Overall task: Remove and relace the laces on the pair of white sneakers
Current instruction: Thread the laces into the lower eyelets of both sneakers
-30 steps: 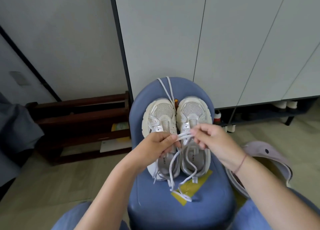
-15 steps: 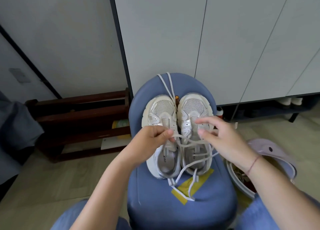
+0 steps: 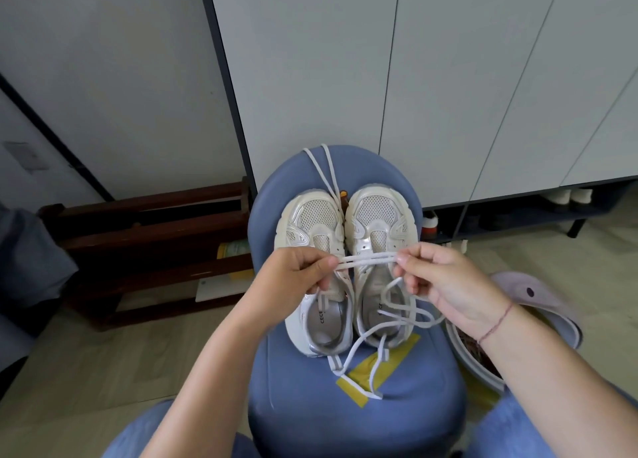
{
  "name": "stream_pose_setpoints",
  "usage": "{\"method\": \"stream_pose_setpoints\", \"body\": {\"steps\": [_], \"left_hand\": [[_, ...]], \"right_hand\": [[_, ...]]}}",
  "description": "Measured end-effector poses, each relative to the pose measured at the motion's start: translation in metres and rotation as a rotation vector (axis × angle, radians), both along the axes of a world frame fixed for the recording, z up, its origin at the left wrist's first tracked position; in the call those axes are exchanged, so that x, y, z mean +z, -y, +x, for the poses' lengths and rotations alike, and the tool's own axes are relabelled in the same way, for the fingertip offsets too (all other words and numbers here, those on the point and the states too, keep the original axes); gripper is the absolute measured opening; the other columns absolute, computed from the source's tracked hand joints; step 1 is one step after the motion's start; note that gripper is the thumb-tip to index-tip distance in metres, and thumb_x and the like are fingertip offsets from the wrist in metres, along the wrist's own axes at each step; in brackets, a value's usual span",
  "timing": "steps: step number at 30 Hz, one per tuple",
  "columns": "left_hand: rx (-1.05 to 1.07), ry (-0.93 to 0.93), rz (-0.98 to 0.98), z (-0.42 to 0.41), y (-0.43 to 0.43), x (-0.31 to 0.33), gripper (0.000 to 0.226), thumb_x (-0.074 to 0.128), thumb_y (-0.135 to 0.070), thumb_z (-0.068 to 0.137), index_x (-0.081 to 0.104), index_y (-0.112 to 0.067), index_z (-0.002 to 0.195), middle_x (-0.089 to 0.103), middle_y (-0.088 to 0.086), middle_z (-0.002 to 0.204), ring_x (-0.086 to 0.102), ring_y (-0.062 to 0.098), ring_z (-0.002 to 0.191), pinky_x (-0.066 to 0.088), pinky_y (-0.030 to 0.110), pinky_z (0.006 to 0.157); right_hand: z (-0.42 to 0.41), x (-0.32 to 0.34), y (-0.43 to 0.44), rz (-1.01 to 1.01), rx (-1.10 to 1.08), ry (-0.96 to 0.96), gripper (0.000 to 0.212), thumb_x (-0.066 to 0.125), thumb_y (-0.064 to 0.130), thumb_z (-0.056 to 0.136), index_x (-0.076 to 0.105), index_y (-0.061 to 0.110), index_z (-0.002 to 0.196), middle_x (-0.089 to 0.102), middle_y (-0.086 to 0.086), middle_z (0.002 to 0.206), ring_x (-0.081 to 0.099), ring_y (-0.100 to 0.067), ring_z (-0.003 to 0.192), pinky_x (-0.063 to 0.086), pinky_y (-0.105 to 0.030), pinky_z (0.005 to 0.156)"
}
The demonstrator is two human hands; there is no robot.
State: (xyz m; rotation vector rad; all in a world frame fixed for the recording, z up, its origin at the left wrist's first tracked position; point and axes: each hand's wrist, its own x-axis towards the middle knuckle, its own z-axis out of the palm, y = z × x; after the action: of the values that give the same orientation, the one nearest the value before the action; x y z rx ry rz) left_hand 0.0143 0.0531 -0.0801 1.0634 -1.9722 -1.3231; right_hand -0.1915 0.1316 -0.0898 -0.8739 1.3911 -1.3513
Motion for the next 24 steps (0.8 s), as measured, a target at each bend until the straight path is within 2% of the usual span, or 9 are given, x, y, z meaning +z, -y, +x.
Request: {"method": "stream_pose_setpoints", "body": {"steps": [2, 4, 7, 9, 12, 15, 17, 21, 24], "left_hand": [[0.054, -0.091, 0.058, -0.001, 0.001, -0.001, 0.028, 0.064, -0.012, 0.094, 0.07, -0.017, 0.068, 0.061, -0.008, 0.053, 0.049, 0.002, 0.048, 0.043, 0.012, 0.055], [0.077, -0.151, 0.105, -0.003, 0.0, -0.001, 0.016, 0.066, -0.01, 0.092, 0.074, -0.01, 0.078, 0.066, -0.003, 0.057, 0.054, 0.003, 0.048, 0.047, 0.014, 0.056], [0.054, -0.152, 0.117, -0.009, -0.002, -0.001, 0.013, 0.069, -0.009, 0.089, 0.074, -0.012, 0.077, 0.068, -0.002, 0.058, 0.058, 0.005, 0.05, 0.05, 0.015, 0.057], [0.033, -0.146, 0.125, -0.013, -0.005, 0.0, 0.014, 0.071, -0.009, 0.087, 0.074, -0.012, 0.074, 0.068, -0.001, 0.058, 0.058, 0.006, 0.05, 0.05, 0.015, 0.056], [0.024, -0.144, 0.128, -0.019, -0.009, -0.001, 0.011, 0.075, -0.011, 0.084, 0.074, -0.013, 0.073, 0.067, 0.002, 0.058, 0.057, 0.008, 0.051, 0.049, 0.016, 0.053], [0.073, -0.133, 0.133, -0.028, -0.007, -0.001, 0.014, 0.077, -0.02, 0.081, 0.073, -0.014, 0.069, 0.066, 0.001, 0.056, 0.054, 0.006, 0.05, 0.049, 0.017, 0.053], [0.11, -0.124, 0.106, -0.037, -0.005, -0.002, 0.017, 0.075, -0.029, 0.082, 0.074, -0.015, 0.071, 0.067, 0.004, 0.06, 0.055, 0.008, 0.054, 0.051, 0.025, 0.06], [0.129, -0.082, 0.057, -0.06, -0.001, -0.01, 0.033, 0.063, -0.038, 0.094, 0.074, -0.008, 0.086, 0.071, 0.02, 0.081, 0.059, 0.016, 0.069, 0.055, 0.045, 0.083], [0.146, -0.119, 0.124, -0.079, 0.002, -0.015, 0.021, 0.057, -0.033, 0.098, 0.071, -0.022, 0.087, 0.074, 0.001, 0.081, 0.07, 0.012, 0.079, 0.057, 0.041, 0.09]], "right_hand": [[-0.002, -0.003, -0.003, 0.099, 0.093, -0.101, 0.012, 0.057, 0.003, 0.091, 0.064, 0.006, 0.082, 0.061, -0.007, 0.071, 0.047, -0.006, 0.05, 0.042, -0.017, 0.049], [0.0, -0.004, -0.005, 0.155, 0.202, -0.332, 0.008, 0.062, 0.008, 0.089, 0.067, 0.013, 0.087, 0.064, -0.002, 0.076, 0.05, -0.003, 0.051, 0.042, -0.015, 0.05], [0.006, 0.0, -0.001, 0.024, 0.154, -0.516, 0.015, 0.068, 0.019, 0.086, 0.068, 0.028, 0.098, 0.07, 0.011, 0.098, 0.064, -0.003, 0.077, 0.048, -0.017, 0.067], [0.012, 0.003, 0.003, -0.072, 0.149, -0.477, 0.019, 0.068, 0.018, 0.086, 0.069, 0.028, 0.102, 0.071, 0.01, 0.1, 0.064, -0.008, 0.076, 0.048, -0.019, 0.065], [0.019, 0.003, 0.006, -0.111, 0.153, -0.411, 0.013, 0.068, 0.009, 0.085, 0.07, 0.02, 0.093, 0.072, -0.001, 0.083, 0.058, -0.012, 0.062, 0.051, -0.027, 0.063], [0.014, 0.002, 0.01, -0.131, 0.102, -0.437, 0.007, 0.069, 0.015, 0.085, 0.073, 0.021, 0.084, 0.071, 0.002, 0.075, 0.061, -0.007, 0.064, 0.049, -0.022, 0.063], [0.004, 0.005, 0.016, -0.123, 0.045, -0.416, 0.002, 0.071, 0.019, 0.083, 0.073, 0.018, 0.083, 0.072, 0.003, 0.078, 0.065, -0.006, 0.072, 0.051, -0.02, 0.069], [-0.028, 0.015, 0.037, -0.057, -0.111, -0.372, 0.01, 0.073, 0.018, 0.081, 0.073, 0.012, 0.089, 0.07, 0.007, 0.076, 0.058, 0.008, 0.059, 0.043, -0.008, 0.06], [-0.047, 0.009, 0.052, -0.027, -0.156, -0.389, 0.009, 0.073, 0.016, 0.081, 0.074, 0.01, 0.088, 0.072, -0.001, 0.084, 0.063, -0.001, 0.073, 0.047, -0.017, 0.076]]}}
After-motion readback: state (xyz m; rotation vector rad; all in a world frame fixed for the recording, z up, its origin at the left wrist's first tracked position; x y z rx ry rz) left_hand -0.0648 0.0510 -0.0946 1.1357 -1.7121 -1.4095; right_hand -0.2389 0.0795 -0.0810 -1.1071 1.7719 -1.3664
